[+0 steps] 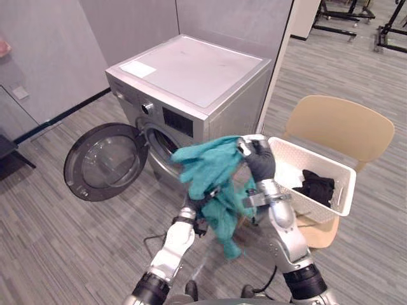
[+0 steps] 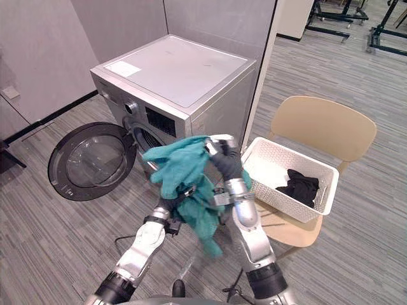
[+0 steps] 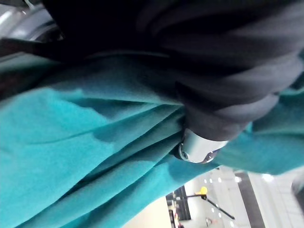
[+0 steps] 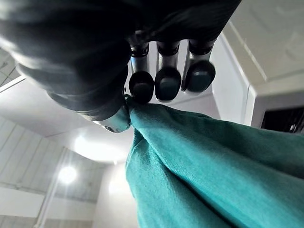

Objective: Pick up the laundry basket with both hands and put the clothes into the washing machine.

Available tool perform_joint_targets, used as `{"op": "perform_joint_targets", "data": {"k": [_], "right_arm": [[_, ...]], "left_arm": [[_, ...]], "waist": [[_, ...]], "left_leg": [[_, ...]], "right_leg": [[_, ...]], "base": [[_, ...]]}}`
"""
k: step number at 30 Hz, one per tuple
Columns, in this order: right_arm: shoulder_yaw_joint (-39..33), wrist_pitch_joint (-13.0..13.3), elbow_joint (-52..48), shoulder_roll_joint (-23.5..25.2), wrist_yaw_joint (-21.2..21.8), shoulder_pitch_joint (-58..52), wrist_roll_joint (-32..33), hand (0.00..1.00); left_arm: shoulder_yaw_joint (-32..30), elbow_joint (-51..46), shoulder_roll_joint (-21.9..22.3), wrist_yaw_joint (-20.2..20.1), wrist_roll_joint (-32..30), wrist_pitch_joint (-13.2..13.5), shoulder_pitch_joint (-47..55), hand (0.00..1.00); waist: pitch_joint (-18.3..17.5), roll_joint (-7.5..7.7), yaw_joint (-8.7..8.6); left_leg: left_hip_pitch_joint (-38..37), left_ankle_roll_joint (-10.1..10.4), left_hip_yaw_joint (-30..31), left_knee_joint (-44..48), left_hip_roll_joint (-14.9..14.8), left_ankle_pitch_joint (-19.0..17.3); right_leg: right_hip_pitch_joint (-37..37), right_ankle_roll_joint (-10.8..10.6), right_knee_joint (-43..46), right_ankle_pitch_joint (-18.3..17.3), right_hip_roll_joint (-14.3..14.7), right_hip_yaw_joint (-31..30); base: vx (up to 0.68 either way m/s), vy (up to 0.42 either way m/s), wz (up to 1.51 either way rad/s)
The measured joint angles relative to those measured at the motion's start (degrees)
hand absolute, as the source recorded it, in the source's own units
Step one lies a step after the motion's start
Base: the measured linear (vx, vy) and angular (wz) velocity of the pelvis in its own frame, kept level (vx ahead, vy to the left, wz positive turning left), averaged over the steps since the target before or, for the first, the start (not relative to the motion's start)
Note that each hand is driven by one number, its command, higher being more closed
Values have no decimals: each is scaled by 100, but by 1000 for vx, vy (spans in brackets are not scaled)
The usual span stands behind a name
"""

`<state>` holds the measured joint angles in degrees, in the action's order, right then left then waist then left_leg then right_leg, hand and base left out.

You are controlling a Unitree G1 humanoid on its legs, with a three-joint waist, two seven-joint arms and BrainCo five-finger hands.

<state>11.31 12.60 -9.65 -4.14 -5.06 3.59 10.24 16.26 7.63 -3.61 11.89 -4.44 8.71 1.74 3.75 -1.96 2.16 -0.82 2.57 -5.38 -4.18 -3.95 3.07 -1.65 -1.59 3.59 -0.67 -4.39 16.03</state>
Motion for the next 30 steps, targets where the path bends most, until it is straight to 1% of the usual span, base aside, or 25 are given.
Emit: {"op": "perform_joint_targets", "data": {"k": [1, 4, 5, 6, 7, 9, 10, 11, 13, 14, 16, 17, 18, 19, 20, 21, 22, 23, 24, 25, 26, 27, 28, 29, 30], "right_arm": [[-145, -13, -5, -54, -7, -169, -227, 0], [-478, -69, -17, -186, 6, -672, -870, 0], [-523, -69, -18, -228, 5, -771, -991, 0], [-696, -70, -18, -327, 3, -1007, -1269, 0], [-736, -70, -18, -341, 2, -1051, -1307, 0], [-1004, -97, 43, -489, -53, -1401, -1845, 0], [-1063, -121, 119, -533, -71, -1468, -2010, 0], [-1088, -186, 415, -600, -86, -1552, -2218, 0], [-1085, -302, 1063, -646, 2, -1591, -2263, 0], [-1077, -398, 1524, -648, 30, -1591, -2282, 0], [-986, -452, 2108, -647, 31, -1574, -2453, 0], [-925, -462, 2393, -644, 30, -1536, -2509, 0], [-902, -530, 2858, -596, 16, -1418, -2663, 0], [-906, -566, 3045, -570, -3, -1368, -2718, 0], [-912, -642, 3320, -554, -38, -1311, -2808, 0], [-916, -711, 3654, -526, -108, -1189, -2904, 0], [-917, -739, 3715, -532, -115, -1158, -2912, 0], [-937, -786, 3829, -536, -136, -1098, -2928, 0], [-959, -818, 3951, -564, -138, -1053, -2938, 0], [-926, -856, 4019, -468, -137, -1012, -2936, 0], [-919, -856, 4019, -418, -136, -979, -2936, 0], [-916, -855, 4018, -367, -136, -953, -2936, 0], [-910, -855, 4019, -276, -129, -917, -2936, 0], [-913, -867, 4022, -276, -123, -965, -2936, 0], [-909, -871, 4023, -303, -123, -978, -2938, 0]], "left_arm": [[-197, -130, 4, -65, 40, 2, 134, 100], [-744, -366, 9, -82, 161, 30, 486, 100], [-825, -385, 8, -82, 162, 40, 544, 100], [-1074, -389, 14, -80, 164, 53, 710, 100], [-1123, -388, 13, -81, 164, 53, 746, 100], [-1589, -327, 6, -80, 192, 52, 1064, 100], [-1684, -276, 4, -82, 227, 52, 1120, 100], [-1808, -138, -4, -86, 265, 47, 1207, 100], [-1905, 218, -66, -166, 285, 40, 1236, 100], [-1902, 508, -134, -211, 285, 25, 1221, 100], [-1915, 929, -133, -286, 338, -15, 1162, 100], [-1911, 1116, -134, -313, 394, -62, 1112, 100], [-1911, 1341, -141, -313, 404, -147, 1057, 100], [-1910, 1383, -141, -314, 403, -193, 1056, 100], [-1910, 1469, -125, -315, 399, -208, 1054, 100], [-1886, 1643, -103, -312, 378, -213, 1006, 100], [-1874, 1722, -103, -314, 373, -213, 972, 100], [-1870, 1895, -108, -313, 365, -220, 935, 100], [-1897, 2062, -121, -312, 352, -220, 942, 100], [-1949, 2234, -168, -300, 352, -223, 956, 100], [-1975, 2285, -181, -303, 350, -225, 975, 100], [-1981, 2347, -193, -305, 348, -226, 1037, 100], [-1980, 2423, -203, -307, 313, -239, 1118, 100], [-1963, 2475, -188, -313, 226, -300, 1196, 100], [-1963, 2474, -182, -310, 201, -317, 1237, 100]], "waist": [[0, 0, -2], [-2, 3, 8], [-2, 3, 11], [-2, 3, 11], [-2, 3, 11], [-2, 3, 10], [-2, 3, 9], [-5, 8, 10], [-4, 8, 20], [0, 13, 23], [13, 15, 55], [29, 16, 55], [125, 18, 90], [142, 17, 102], [142, 19, 115], [216, 99, 128], [220, 62, 144], [244, -63, 149], [311, -45, 158], [335, 25, 198], [368, 75, 195], [404, 145, 200], [505, 310, 192], [541, 371, 164], [548, 378, 173]], "left_leg": [[-6, 0, 30, 0, 0, 0], [1, 2, 71, -5, -4, -1], [3, 3, 76, -6, -5, -2], [7, 4, 82, -13, -7, -3], [8, 4, 83, -15, -7, -3], [15, 3, 93, -37, -9, -4], [15, 3, 97, -42, -9, -4], [25, 3, 114, -56, -8, -4], [132, 3, 209, -52, -2, -3], [278, 4, 347, 9, 8, -3], [584, 19, 590, 145, 38, 7], [732, 37, 718, 193, 70, 20], [904, 94, 734, 214, 103, 6], [966, 1, 491, 226, 50, -53], [1034, -202, -44, 212, -49, -186], [1097, -362, -820, 222, -146, -252], [1129, -363, -1050, 247, -192, -248], [1149, -349, -1291, 336, -264, -116], [1168, -158, -1210, 415, -277, 179], [1159, -194, -1134, 502, -128, 107], [1162, -230, -1092, 551, -61, 57], [1184, -304, -1054, 663, 24, -109], [1182, -368, -983, 959, 231, -437], [1159, -447, -853, 1233, 427, -676], [1141, -510, -781, 1391, 514, -808]], "right_leg": [[34, 0, -29, 0, 3, 31], [69, 0, -78, 0, 19, 69], [72, -1, -82, -1, 20, 75], [72, -2, -88, -1, 22, 82], [72, -2, -89, -2, 22, 83], [64, -4, -96, -3, 21, 92], [63, -5, -97, -4, 21, 95], [54, -6, -97, -5, 20, 109], [32, -10, -99, -10, 13, 198], [-15, -51, -59, -60, -7, 321], [-200, -43, 130, -159, -73, 574], [-298, -68, 263, -257, -128, 725], [-343, -33, 413, -352, -231, 1015], [-344, -42, 451, -394, -267, 1162], [-346, -47, 487, -419, -305, 1384], [-330, -63, 494, -429, -526, 1726], [-322, -89, 522, -454, -565, 1827], [-252, -168, 602, -526, -620, 2021], [-176, -257, 731, -627, -674, 2177], [-82, -367, 821, -703, -817, 2263], [-44, -415, 879, -738, -908, 2320], [-43, -500, 1043, -831, -1089, 2342], [-73, -628, 1671, -1088, -1525, 2323], [-130, -604, 2337, -1168, -1920, 2127], [-285, -400, 2869, -1106, -2128, 1855]], "base": [[25, -1, 11], [23, -1, 7], [21, -2, 3], [0, 0, 0], [0, 0, 0], [0, 0, 0], [0, 0, 0], [20, 1, 8], [-15, -1, 24], [-27, -5, 54], [-6, -10, 66], [-22, 17, 90], [-18, 19, 96], [-35, 14, 109], [62, 10, 122], [91, 25, 119], [174, 61, 120], [133, 47, 93], [201, 79, 100], [178, 81, 71], [228, 145, 50], [176, 125, 45], [261, 185, 64], [228, 149, 65], [240, 167, 56]]}}
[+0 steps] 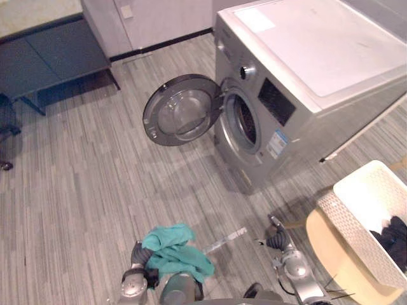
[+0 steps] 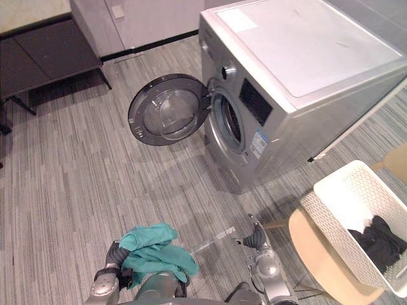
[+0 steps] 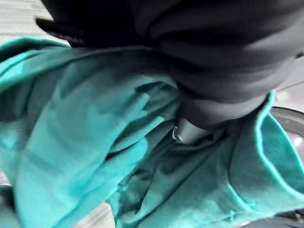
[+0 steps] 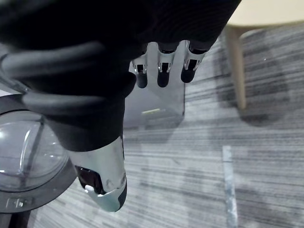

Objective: Pick up the laundry basket with both hands and put the clothes into the washing machine.

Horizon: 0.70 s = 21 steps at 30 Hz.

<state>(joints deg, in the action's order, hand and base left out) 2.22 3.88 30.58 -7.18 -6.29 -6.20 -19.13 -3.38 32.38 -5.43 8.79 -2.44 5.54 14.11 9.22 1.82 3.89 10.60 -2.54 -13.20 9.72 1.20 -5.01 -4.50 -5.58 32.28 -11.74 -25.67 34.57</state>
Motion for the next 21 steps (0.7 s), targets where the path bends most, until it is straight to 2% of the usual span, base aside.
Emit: {"op": "perform_joint_targets", "data": {"k": [1, 2, 3, 5, 6, 8, 9, 10, 11, 12, 13, 14, 15, 16, 17, 18, 20, 21], "right_arm": [[2, -14, 1, -17, 4, -23, -4, 0], [7, -27, 24, 4, 0, -50, -4, 0], [60, -27, 61, 23, 0, -56, -2, 0], [76, -20, 57, 28, -5, -23, -1, 0], [74, -15, 57, 27, -17, 4, 0, 0], [72, -12, 57, 1, -90, 9, 0, 0], [63, -18, 70, -10, -119, 36, -2, 0], [65, -18, 70, -8, -118, 45, -5, 0], [64, -18, 69, -1, -117, 48, -18, 0], [53, -24, 70, -7, -116, 5, -56, 0], [48, -30, 69, -6, -115, -32, -65, 0], [50, -32, 69, 1, -102, -38, -65, 0], [48, -31, 67, -8, -98, -8, -63, 0], [50, -28, 64, -9, -92, 81, -63, 0], [59, -28, 39, -1, -93, 108, -69, 0], [84, -29, -108, 50, -104, 115, -65, 0], [71, -28, -267, 128, -117, 108, -63, 0], [58, -23, -339, 134, -126, 125, -62, 0]], "left_arm": [[-14, -1, -9, 4, -17, -8, 29, 100], [-29, -7, -69, 19, -52, -19, 39, 100], [-22, -8, -152, 32, -53, -23, 9, 100], [-17, -8, -244, 72, -49, -23, -67, 100], [10, -6, -278, 122, -48, -22, -86, 100], [71, 16, -295, 126, -48, -22, -232, 100], [80, 43, -266, 125, -50, -22, -408, 100], [107, 48, -266, 124, -51, -20, -458, 100], [179, 49, -281, 118, -55, -7, -566, 100], [277, 81, -284, 114, -60, -6, -616, 100], [330, 106, -272, 102, -93, -2, -608, 100], [395, 173, -266, 70, -155, 7, -609, 100], [424, 196, -237, 31, -191, 2, -614, 100], [458, 196, -163, -11, -224, 3, -600, 100], [440, 192, -115, -32, -223, 4, -547, 100], [430, 192, -33, -118, -223, 0, -492, 100], [477, 172, 70, -135, -223, -3, -519, 100], [578, 113, 122, -144, -222, 7, -571, 100]], "waist": [[3, -4, 0], [49, -28, -50], [126, -94, -161], [245, -60, -287], [265, -53, -325], [292, -23, -353], [390, -31, -390], [406, -4, -432], [420, 39, -489], [425, 74, -507], [418, 44, -557], [422, 1, -618], [422, -74, -619], [470, -251, -603], [469, -352, -572], [471, -405, -462], [490, -359, -430], [503, -310, -380]], "left_leg": [[-32, -62, 90, 128, 69, -147], [-194, -150, 259, 213, 93, -309], [-344, -199, 479, 224, 68, -404], [-750, -239, 651, -5, 91, -461], [-970, -227, 687, -140, 97, -506], [-1193, -153, 779, -211, 136, -578], [-1361, -110, 893, -299, 139, -611], [-1427, -79, 958, -349, 139, -628], [-1556, 48, 1024, -419, 163, -703], [-1747, 289, 1034, -375, 192, -856], [-1815, 417, 1059, -248, 182, -934], [-1754, 508, 1010, 229, 136, -987], [-1605, 631, 926, 698, 26, -1058], [-1144, 893, 622, 2187, -326, -1022], [-845, 1176, 466, 3158, -587, -717], [-395, 1105, 254, 4607, -1116, -656], [-115, 882, 73, 5033, -1348, -793], [62, 708, -42, 4879, -1418, -898]], "right_leg": [[-227, 398, 552, 171, -132, -371], [-673, 685, 1408, 330, -67, -1216], [-956, 389, 1841, -44, 330, -1765], [-1333, 385, 1885, -384, 821, -1964], [-1616, 336, 1550, -430, 1071, -1841], [-2012, 318, 711, -366, 1325, -1491], [-2102, 402, -178, -73, 1495, -1245], [-2113, 379, -804, 179, 1593, -1112], [-2083, 391, -1639, 620, 1762, -1006], [-2072, 737, -1822, 1036, 1810, -1083], [-2008, 1055, -1726, 1324, 1778, -1165], [-1939, 1218, -1484, 1481, 1754, -1116], [-1887, 1210, -1382, 1349, 1781, -1097], [-1589, 1337, -1382, 1152, 2023, -1123], [-1357, 1411, -1445, 1055, 2214, -1155], [-905, 1485, -1574, 875, 2564, -1475], [-550, 1456, -1715, 782, 2688, -1770], [-373, 1438, -1848, 766, 2707, -2016]], "base": [[256, 169, 46], [333, 173, 65], [336, 140, 74], [323, 63, 63], [393, 45, 37], [396, 8, 33], [417, -25, 50], [552, -53, 68], [513, -73, 70], [538, -85, 71], [570, -120, 58], [463, -119, 35], [577, -138, 2], [449, -100, -35], [779, -139, -99], [644, -106, -106], [483, -49, -102], [318, 10, -91]]}}
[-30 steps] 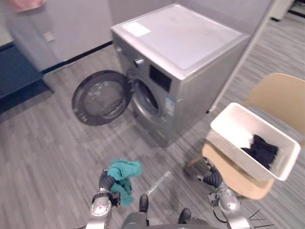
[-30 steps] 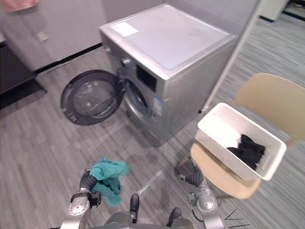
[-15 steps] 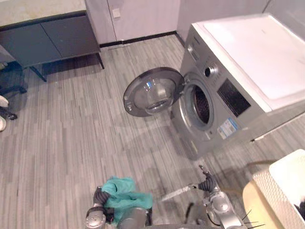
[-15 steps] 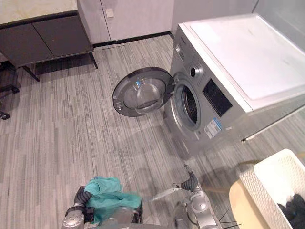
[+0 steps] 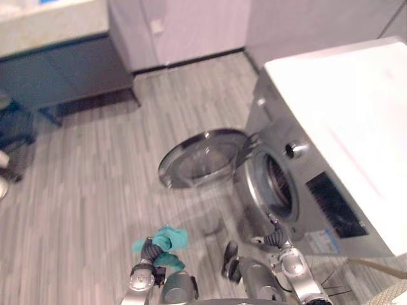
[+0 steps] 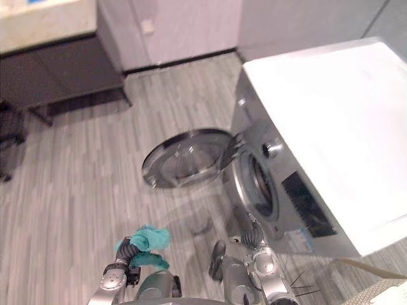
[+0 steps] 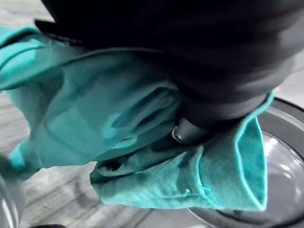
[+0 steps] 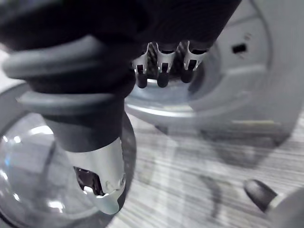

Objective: Pick up the laundry basket with both hands and put the clothes into the washing machine.

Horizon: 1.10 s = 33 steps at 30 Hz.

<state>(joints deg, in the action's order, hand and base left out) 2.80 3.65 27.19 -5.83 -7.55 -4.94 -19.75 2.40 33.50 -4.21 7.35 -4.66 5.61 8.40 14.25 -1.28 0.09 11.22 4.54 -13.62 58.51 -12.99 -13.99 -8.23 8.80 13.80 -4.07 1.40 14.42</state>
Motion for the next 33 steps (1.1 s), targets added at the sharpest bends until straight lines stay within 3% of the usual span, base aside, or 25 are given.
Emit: {"op": "perform_joint_targets", "data": {"k": [2, 4, 5, 7, 9, 10, 13, 15, 16, 18, 21, 22, 23, 25, 27, 29, 31, 32, 33], "right_arm": [[-27, -2, -25, -13, 0, 2, 1, 0], [-31, -8, 70, -11, -2, 79, 1, 0], [-79, -13, 266, -7, -14, 147, -8, 0], [-79, -22, 492, -27, -55, 277, -25, 0], [-83, -29, 580, -189, -129, 265, -105, 0], [-125, -65, 679, -116, -150, 277, -120, 0], [-35, -65, 737, 19, -169, 60, -125, 0], [51, -79, 836, 38, -179, 152, -126, 0], [62, -84, 902, 39, -183, 226, -126, 0], [65, -141, 1094, 52, -184, 455, -126, 0], [135, -159, 1237, 43, -228, 666, -123, 0], [135, -159, 1243, 39, -230, 678, -122, 0], [132, -159, 1254, 21, -230, 679, -121, 0], [117, -163, 1262, -104, -236, 663, -112, 0], [22, -168, 1292, -316, -303, 563, -104, 0], [-23, -183, 1302, -406, -416, 517, -47, 0], [-136, -209, 1303, -426, -530, 568, 106, 0], [-228, -210, 1302, -425, -646, 578, 140, 0], [-239, -206, 1305, -448, -707, 574, 183, 0]], "left_arm": [[138, -35, 73, -99, 0, 26, -112, 100], [188, -47, 119, -112, -1, 40, -177, 100], [200, -32, 154, -112, 0, 40, -216, 100], [207, 3, 177, -110, 0, 41, -270, 100], [257, 87, 240, -106, 0, 45, -286, 100], [261, 179, 197, -106, -1, 38, -400, 100], [246, 191, 37, -92, 0, 45, -440, 100], [177, 181, -70, -76, 5, 43, -426, 100], [167, 176, -85, -75, 7, 39, -430, 100], [116, 43, -181, -54, 17, 16, -433, 100], [-84, -155, -306, 42, 51, -5, -488, 100], [-94, -167, -329, 50, 52, -5, -497, 100], [-97, -166, -338, 55, 52, -7, -493, 100], [-154, -172, -235, 44, 53, -7, -462, 100], [-206, -174, -56, 45, 63, -13, -510, 100], [-205, -170, 26, 61, 130, -29, -487, 100], [-206, -182, 43, 165, 239, -30, -500, 100], [-203, -205, 38, 202, 286, -29, -505, 100], [-200, -246, 43, 282, 297, -28, -473, 100]], "waist": [[-3, 46, 75], [4, 42, 79], [9, 48, 86], [0, 16, 83], [-76, -360, 56], [-49, -188, 61], [-150, 114, 74], [-127, 103, 77], [-111, 86, 72], [-87, 75, 79], [-33, 50, 87], [-10, 55, 91], [11, 28, 82], [59, -93, 65], [229, -146, 37], [347, -241, 9], [533, -130, -48], [572, -153, -45], [578, -184, -44]], "left_leg": [[271, -218, 18, -894, 23, -133], [401, -224, 480, -1886, 194, -140], [362, -121, 1172, -2879, 412, -78], [223, 153, 1696, -3782, 541, 139], [-15, 234, 1989, -4364, 387, 1038], [-35, 229, 1757, -4269, 421, 966], [-254, 27, 1005, -4590, 687, 871], [-297, -117, 475, -4649, 774, 828], [-296, -181, 304, -4656, 770, 832], [-272, -268, -134, -4666, 729, 811], [-363, -249, -775, -4645, 428, 735], [-437, -184, -871, -4641, 378, 695], [-505, -121, -933, -4614, 348, 654], [-610, 19, -1045, -4447, 116, 542], [-197, 39, -832, -3108, -308, 486], [63, 0, -445, -2297, -481, 545], [406, 16, 73, -1852, -314, 399], [496, -7, 349, -2195, -34, 221], [467, -4, 451, -2735, 119, 282]], "right_leg": [[202, -58, -229, 28, 15, -478], [302, -147, -300, 40, 53, -891], [329, -280, -296, 24, 77, -1281], [340, -437, -299, 9, 120, -1655], [341, -741, -217, -97, 469, -2180], [265, -909, -48, -179, 363, -2381], [-41, -1148, 100, -290, 34, -2850], [-287, -1349, 59, -217, -81, -3154], [-366, -1399, 31, -176, -142, -3147], [-609, -1282, -2, -74, -520, -2171], [-624, -917, -11, 39, -1247, 466], [-569, -960, -52, 210, -1313, 746], [-533, -1111, -95, 256, -1247, 716], [-502, -1038, -89, 168, -1033, 437], [-475, -992, 101, 12, -871, 296], [-398, -934, 253, -86, -778, 220], [-391, -916, 393, -190, -828, 62], [-499, -941, 523, -243, -856, -81], [-667, -989, 719, -328, -805, -200]], "base": [[325, 64, -121], [295, 153, -134], [265, 253, -146], [215, 281, -148], [149, 324, -155], [97, 309, -109], [62, 304, -96], [-15, 230, -113], [-35, 233, -141], [-21, 105, -114], [29, -53, -107], [58, -125, -92], [69, -134, -63], [70, -135, -66], [84, -201, -54], [96, -124, -34], [79, -22, -40], [57, 44, -55], [59, 72, -61]]}}
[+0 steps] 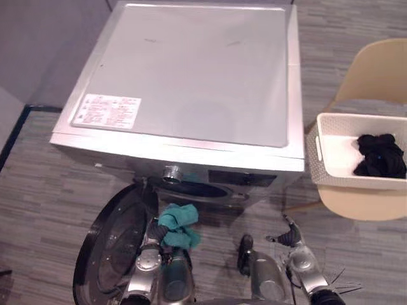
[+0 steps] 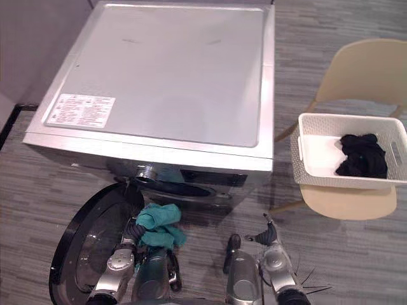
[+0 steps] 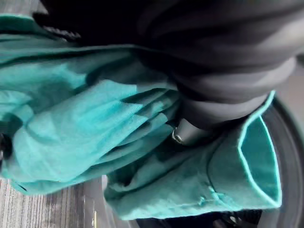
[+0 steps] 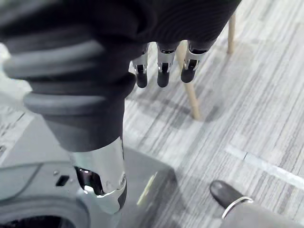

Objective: Pick up the laundry basket with both hands and put the clothes into the washing machine.

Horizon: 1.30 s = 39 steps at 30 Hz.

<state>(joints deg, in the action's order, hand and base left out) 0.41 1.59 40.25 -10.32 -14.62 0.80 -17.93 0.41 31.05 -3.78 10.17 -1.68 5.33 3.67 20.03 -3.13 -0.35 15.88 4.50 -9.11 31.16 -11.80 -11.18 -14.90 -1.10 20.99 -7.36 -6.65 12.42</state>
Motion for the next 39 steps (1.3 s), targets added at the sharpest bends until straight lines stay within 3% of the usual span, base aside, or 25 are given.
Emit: {"op": "perform_joint_targets", "data": {"k": [1, 2, 3, 5, 9, 12, 19, 22, 29, 32, 39], "right_arm": [[0, 2, 2, -23, -20, -1, 16, 0], [-46, -7, 1, 42, -35, -2, 77, 0], [-54, -7, -54, 127, -31, -31, 134, 0], [-45, -4, -180, 228, -39, -48, 172, 0], [-61, 37, -742, 248, -155, -17, 266, 0], [-222, 65, -1097, 253, -389, 83, 476, 0], [-510, 88, -1568, 327, -672, 695, 1061, 0], [-618, 245, -1845, 317, -698, 927, 1219, 0], [-1000, 660, -2269, 148, -790, 1156, 1613, 0], [-1041, 745, -2396, 132, -771, 1194, 1762, 0], [-1003, 874, -3036, 80, -690, 1251, 1938, 0]], "left_arm": [[-1, -22, 2, 16, 1, 3, 11, 100], [-3, -26, -87, 43, 2, 0, -88, 100], [-2, -77, -132, 101, 2, -3, -157, 100], [-4, -358, -115, 158, -4, -6, -169, 100], [-14, -1059, -133, 424, -154, -6, -200, 100], [18, -1507, -86, 726, -626, -13, -709, 100], [239, -2345, -49, 1271, -1446, -173, -1912, 100], [228, -2578, -170, 1526, -1882, -403, -2473, 100], [242, -2923, -1272, 1809, -3049, -952, -4017, 100], [427, -3012, -1659, 1891, -3288, -1080, -4496, 100], [1159, -2797, -2462, 2177, -3502, -1480, -6670, 100]], "waist": [[5, -74, 6], [99, 36, 24], [198, 168, 49], [346, 240, 113], [546, 248, 126], [728, 281, 113], [1014, 286, 126], [1054, 279, 120], [1095, 331, 61], [1113, 366, -32], [1178, 565, -237]], "left_leg": [[-4, 23, 8, -252, 1, 6], [-36, 54, -91, -300, -9, -265], [0, 7, -216, -189, 34, -301], [213, -57, -298, 181, 40, -369], [709, -128, -393, 898, -70, -725], [1585, -264, -325, 1817, -141, -1130], [3653, -365, 84, 3451, -226, -1447], [4378, -372, 164, 4201, -301, -1605], [5686, -344, 502, 5466, -436, -1820], [6032, -332, 630, 5741, -444, -1826], [6811, -306, 782, 6164, -543, -1817]], "right_leg": [[-96, -19, 140, -64, 61, -51], [-363, -106, 579, -238, 35, -161], [-539, -123, 819, -289, -56, -220], [-787, -151, 1123, -307, -139, -317], [-1361, -188, 1762, -442, -182, -476], [-2202, -186, 2618, -811, -407, -474], [-4082, -69, 4215, -1182, -672, -493], [-4850, -28, 4984, -1362, -734, -619], [-6070, 56, 6193, -1604, -753, -701], [-6357, 97, 6452, -1627, -757, -691], [-7065, 160, 6804, -1591, -735, -654]], "base": [[68, 136, -51], [68, 105, -40], [54, 84, -32], [-1, 56, -23], [-89, 62, -21], [-173, 27, 7], [-184, -9, 16], [-100, -32, -2], [-114, -43, 0], [-90, -50, 4], [-17, -25, -5]]}}
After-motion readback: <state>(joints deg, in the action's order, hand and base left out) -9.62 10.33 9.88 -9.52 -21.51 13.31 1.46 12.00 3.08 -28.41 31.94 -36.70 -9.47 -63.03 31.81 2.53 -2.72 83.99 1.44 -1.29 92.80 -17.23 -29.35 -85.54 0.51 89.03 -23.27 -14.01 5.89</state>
